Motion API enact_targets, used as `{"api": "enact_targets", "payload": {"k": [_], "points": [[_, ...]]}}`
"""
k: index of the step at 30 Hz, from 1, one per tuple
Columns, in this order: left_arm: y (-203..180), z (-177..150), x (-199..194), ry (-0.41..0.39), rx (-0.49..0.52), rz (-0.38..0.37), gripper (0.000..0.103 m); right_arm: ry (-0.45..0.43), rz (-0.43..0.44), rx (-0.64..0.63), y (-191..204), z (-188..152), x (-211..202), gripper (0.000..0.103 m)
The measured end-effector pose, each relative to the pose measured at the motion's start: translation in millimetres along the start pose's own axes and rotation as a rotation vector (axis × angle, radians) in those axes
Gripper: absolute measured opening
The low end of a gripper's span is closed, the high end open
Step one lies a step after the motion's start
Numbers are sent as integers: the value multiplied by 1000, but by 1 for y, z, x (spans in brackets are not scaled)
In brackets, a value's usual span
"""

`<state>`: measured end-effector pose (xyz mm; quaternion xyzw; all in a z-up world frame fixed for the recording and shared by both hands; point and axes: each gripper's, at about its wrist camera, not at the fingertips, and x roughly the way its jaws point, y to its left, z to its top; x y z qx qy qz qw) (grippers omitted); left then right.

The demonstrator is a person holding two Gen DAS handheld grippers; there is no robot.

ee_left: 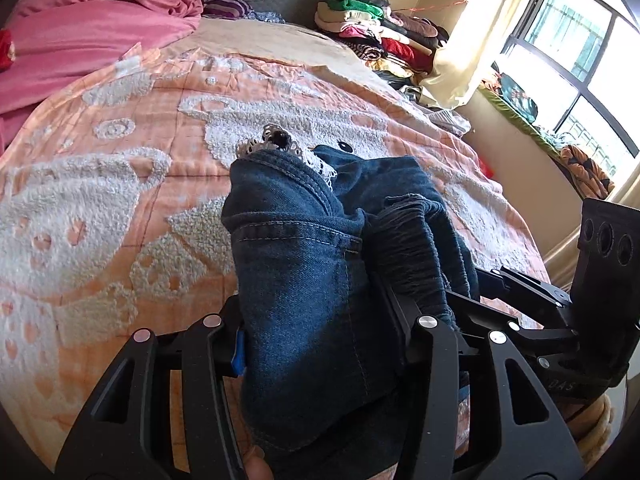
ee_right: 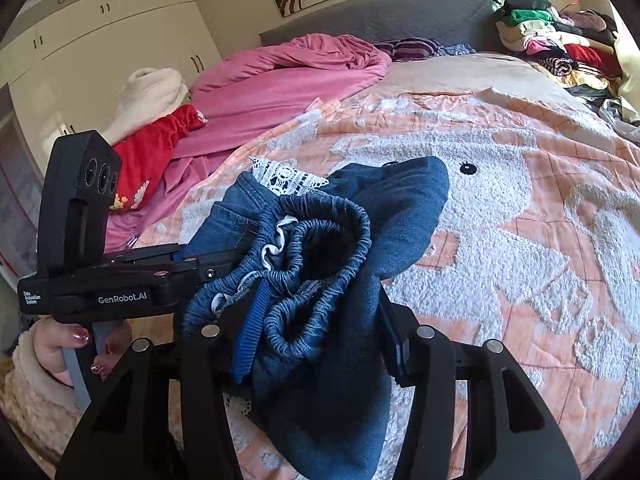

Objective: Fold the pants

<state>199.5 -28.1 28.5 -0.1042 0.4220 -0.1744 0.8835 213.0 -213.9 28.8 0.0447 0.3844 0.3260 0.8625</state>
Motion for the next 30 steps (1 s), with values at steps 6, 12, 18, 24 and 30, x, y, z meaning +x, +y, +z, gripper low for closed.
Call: {"api": "enact_targets", "payload": {"k": [6,12,18,24,30], "points": [[8,8,14,4,-8,2,41,10,-18,24,-9,6,15,49],[15,5,30,25,-23,-2,41,46,-34,58,-19,3,28,49],[23,0,39,45,-39,19,41,69,-55,91,-30,-6,33,49],[28,-4,44,61,-44,39,55,96,-94,102,-35,-12,35,56],[28,-7,40,54,-44,50,66,100,-129,115,-38,-14,29,68]]}}
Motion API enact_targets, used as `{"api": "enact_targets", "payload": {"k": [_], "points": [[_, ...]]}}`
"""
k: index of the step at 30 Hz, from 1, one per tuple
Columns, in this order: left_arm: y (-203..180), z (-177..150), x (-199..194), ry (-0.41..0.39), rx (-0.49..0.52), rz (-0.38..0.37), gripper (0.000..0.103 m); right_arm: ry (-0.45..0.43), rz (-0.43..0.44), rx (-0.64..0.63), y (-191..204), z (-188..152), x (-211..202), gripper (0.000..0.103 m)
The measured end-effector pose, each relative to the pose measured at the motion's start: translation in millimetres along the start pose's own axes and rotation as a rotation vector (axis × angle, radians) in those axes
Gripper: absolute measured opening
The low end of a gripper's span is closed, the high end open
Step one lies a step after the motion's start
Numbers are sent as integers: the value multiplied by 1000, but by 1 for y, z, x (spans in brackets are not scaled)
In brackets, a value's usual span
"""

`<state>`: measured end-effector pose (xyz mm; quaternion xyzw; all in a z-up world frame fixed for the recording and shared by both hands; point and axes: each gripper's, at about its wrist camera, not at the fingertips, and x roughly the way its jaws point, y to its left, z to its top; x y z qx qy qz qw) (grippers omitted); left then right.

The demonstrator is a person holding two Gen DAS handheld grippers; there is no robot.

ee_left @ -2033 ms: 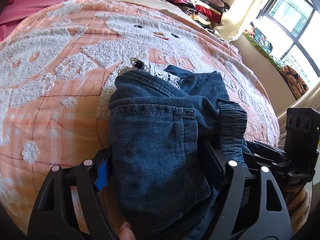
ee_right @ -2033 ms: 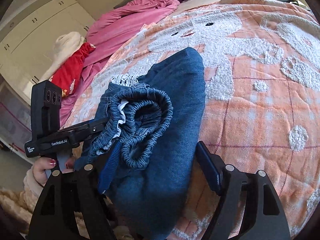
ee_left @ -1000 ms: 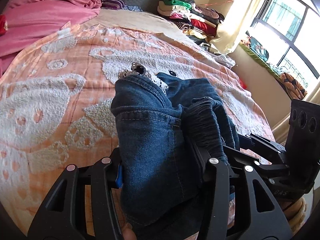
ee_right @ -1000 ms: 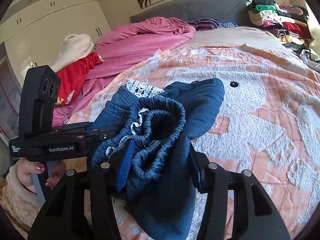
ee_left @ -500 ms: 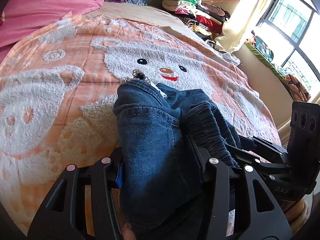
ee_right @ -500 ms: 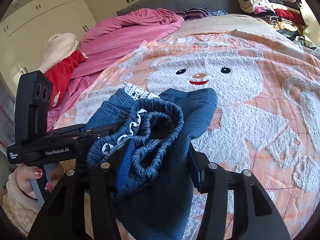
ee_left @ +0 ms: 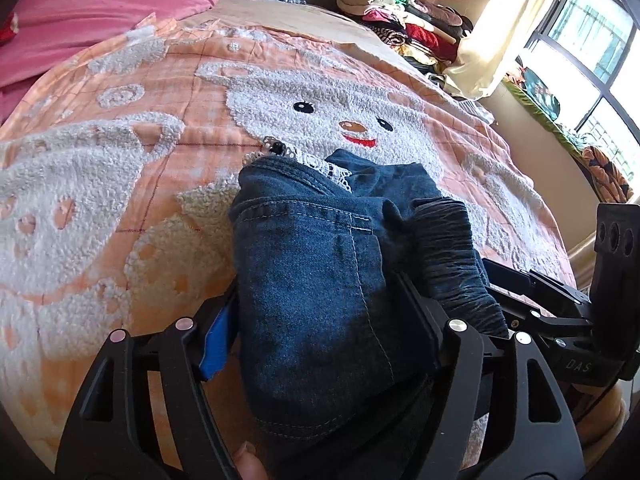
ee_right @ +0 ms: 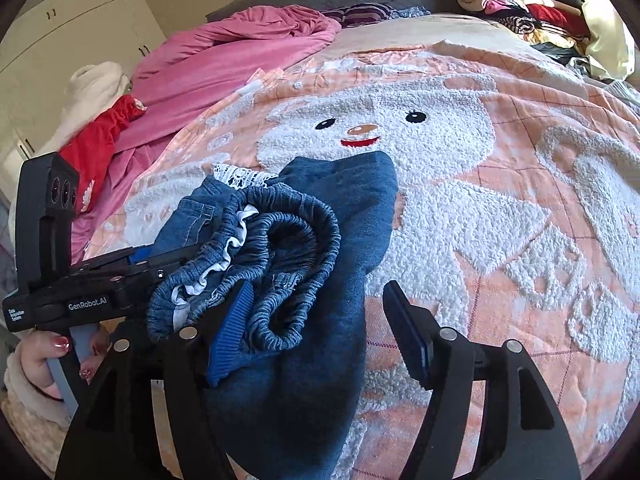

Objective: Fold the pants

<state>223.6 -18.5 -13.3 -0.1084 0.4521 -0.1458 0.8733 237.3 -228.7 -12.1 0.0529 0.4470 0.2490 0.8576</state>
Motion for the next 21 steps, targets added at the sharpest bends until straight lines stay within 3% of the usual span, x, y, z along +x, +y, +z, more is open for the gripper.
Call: {"api": "enact_targets", "payload": {"k": [7,9,21], "points": [[-4,2,-26,-51,17,13,84,-67,-34,-4,4,-1,-28,78],[-5,2,-36,-67,17,21,91,-86,-50,-3,5,-2,-38,88],[-21,-29,-89,-152,63,64,93,-168,-106,-62,30,-31,-87,89]]}}
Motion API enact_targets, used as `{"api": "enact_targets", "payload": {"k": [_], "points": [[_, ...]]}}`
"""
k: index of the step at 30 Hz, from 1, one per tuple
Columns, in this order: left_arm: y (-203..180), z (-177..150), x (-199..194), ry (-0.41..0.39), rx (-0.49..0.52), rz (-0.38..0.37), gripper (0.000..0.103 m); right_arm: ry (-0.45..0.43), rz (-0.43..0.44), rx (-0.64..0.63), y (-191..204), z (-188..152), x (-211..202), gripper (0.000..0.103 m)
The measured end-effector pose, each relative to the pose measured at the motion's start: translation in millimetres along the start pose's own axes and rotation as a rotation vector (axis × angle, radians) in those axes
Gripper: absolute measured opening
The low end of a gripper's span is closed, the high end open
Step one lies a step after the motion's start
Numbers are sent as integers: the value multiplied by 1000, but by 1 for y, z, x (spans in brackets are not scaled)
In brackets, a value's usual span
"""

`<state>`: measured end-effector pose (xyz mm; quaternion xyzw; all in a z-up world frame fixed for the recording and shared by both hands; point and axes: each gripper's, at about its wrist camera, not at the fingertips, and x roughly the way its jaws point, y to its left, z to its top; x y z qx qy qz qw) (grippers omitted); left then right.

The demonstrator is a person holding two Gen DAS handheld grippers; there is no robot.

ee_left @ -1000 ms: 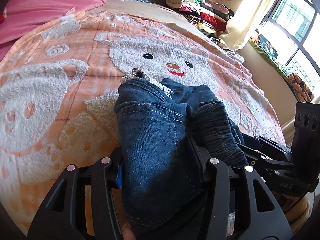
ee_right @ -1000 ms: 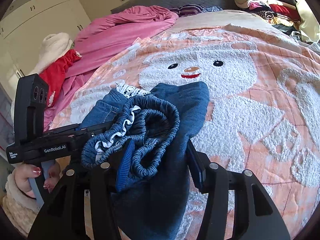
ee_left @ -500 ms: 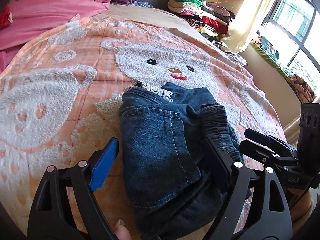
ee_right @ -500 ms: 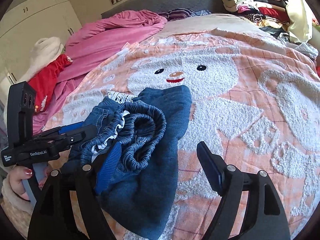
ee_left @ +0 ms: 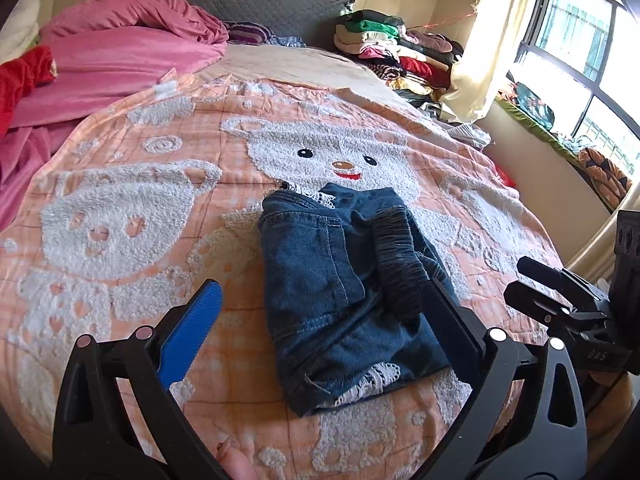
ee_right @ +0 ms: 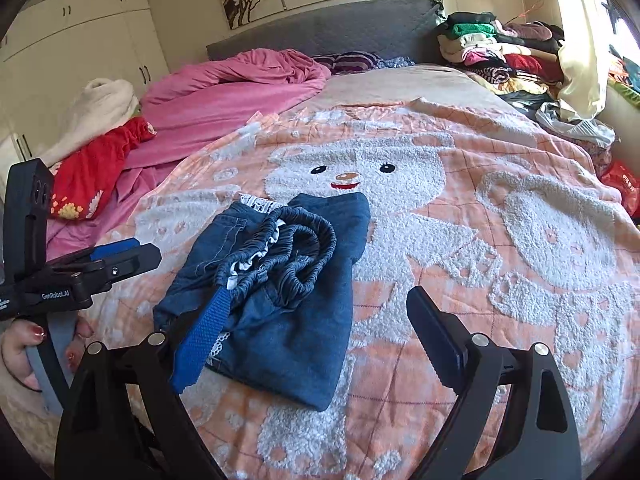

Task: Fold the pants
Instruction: 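Open the left gripper and withdraw both grippers from the pants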

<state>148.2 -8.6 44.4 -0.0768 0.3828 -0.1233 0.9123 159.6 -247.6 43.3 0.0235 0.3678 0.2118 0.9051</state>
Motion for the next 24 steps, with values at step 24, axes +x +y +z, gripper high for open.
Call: {"api": "enact_targets", "payload": {"k": [24], "points": [[-15,-82,-35,11,3,52,93,29,-37,-50,31,-60,-35,89]]}}
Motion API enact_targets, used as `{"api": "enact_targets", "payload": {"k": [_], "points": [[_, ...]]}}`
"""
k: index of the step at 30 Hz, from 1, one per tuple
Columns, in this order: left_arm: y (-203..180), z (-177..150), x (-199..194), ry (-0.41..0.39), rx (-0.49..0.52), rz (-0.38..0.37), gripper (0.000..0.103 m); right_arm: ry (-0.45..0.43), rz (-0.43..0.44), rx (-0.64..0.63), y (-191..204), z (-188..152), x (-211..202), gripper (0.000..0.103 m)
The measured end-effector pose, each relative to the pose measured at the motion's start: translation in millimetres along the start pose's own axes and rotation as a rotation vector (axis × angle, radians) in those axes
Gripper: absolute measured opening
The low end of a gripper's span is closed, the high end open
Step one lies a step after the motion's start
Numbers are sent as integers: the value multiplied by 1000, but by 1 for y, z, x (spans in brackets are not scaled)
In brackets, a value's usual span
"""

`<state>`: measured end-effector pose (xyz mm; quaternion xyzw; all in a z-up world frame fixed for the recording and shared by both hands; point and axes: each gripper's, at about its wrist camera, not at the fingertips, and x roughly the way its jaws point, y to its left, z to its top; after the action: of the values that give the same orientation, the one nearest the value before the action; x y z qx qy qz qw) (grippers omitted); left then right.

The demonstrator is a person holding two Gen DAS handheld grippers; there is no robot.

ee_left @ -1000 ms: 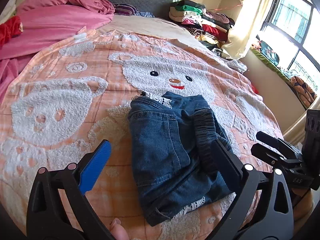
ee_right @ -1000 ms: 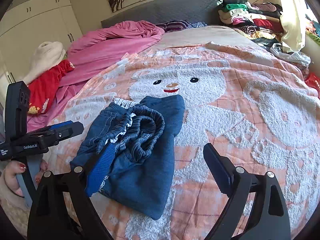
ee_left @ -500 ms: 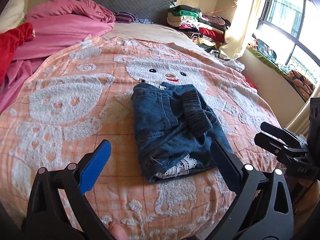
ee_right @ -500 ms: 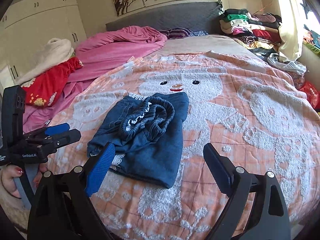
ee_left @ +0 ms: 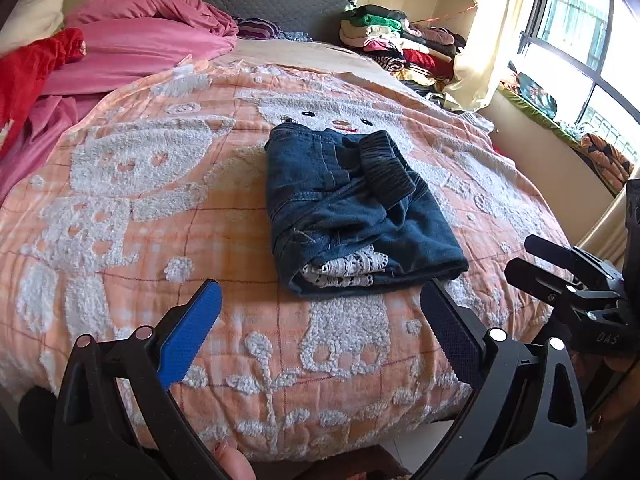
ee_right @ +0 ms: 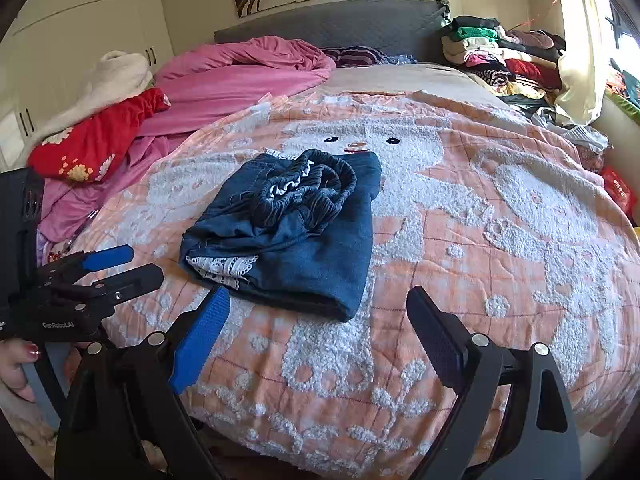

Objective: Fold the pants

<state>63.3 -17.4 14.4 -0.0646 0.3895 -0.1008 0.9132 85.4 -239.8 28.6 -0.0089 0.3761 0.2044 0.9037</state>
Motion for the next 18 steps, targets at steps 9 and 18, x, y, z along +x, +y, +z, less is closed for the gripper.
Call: {"api": "enact_targets", "payload": {"k": [9,18], "points": [[2,-20,-2,33,-17,1,93,27,-28,4,3,-23,-2,89],[9,-29,-3,46,-28,9,93,22,-34,67,2,-39,-6,89]]}}
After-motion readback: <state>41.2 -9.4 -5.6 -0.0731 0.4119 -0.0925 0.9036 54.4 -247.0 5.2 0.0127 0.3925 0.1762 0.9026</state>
